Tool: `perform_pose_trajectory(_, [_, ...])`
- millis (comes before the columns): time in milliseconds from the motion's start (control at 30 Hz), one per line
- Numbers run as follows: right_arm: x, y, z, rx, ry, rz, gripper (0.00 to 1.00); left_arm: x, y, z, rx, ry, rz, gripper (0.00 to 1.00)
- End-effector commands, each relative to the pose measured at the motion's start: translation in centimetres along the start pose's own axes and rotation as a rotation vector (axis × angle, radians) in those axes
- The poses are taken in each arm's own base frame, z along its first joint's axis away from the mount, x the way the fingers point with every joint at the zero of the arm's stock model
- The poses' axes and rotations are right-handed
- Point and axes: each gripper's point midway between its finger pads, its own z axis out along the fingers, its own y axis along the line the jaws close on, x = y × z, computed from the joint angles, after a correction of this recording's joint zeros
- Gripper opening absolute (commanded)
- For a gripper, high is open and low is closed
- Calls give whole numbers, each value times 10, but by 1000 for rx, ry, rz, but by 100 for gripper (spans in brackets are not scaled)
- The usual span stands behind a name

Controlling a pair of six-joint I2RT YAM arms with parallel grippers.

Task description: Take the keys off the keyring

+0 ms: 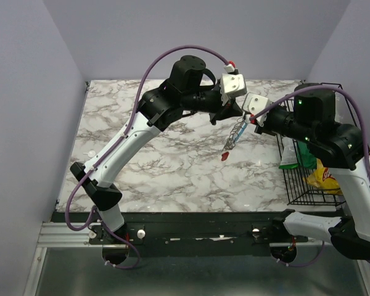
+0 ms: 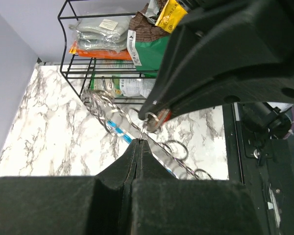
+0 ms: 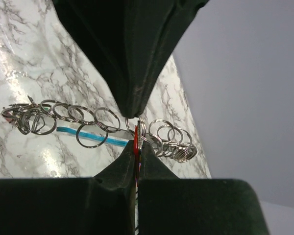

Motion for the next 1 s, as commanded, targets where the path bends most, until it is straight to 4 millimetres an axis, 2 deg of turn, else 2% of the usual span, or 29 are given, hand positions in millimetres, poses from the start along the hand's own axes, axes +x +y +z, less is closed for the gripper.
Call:
perform_pose_trajectory(0, [-27, -34, -11, 123, -72, 3, 1, 0, -26, 0, 64, 29, 44, 0])
perform_pose_trajectory(233, [-23, -33, -2, 94, -44, -17, 1, 4, -31, 3, 82, 43, 50, 0])
perform_pose_trajectory(400, [-19, -9, 5, -42, -41, -75, 1, 1, -28, 4, 62, 35, 40, 0])
perform_pose_trajectory(667, [-9, 3, 14, -127, 6, -138, 1, 1, -28, 7, 69, 28, 22, 0])
perform_pose_trajectory(967, [-5, 30, 21, -264, 30, -241, 1, 7, -12, 14, -20, 47, -36, 0])
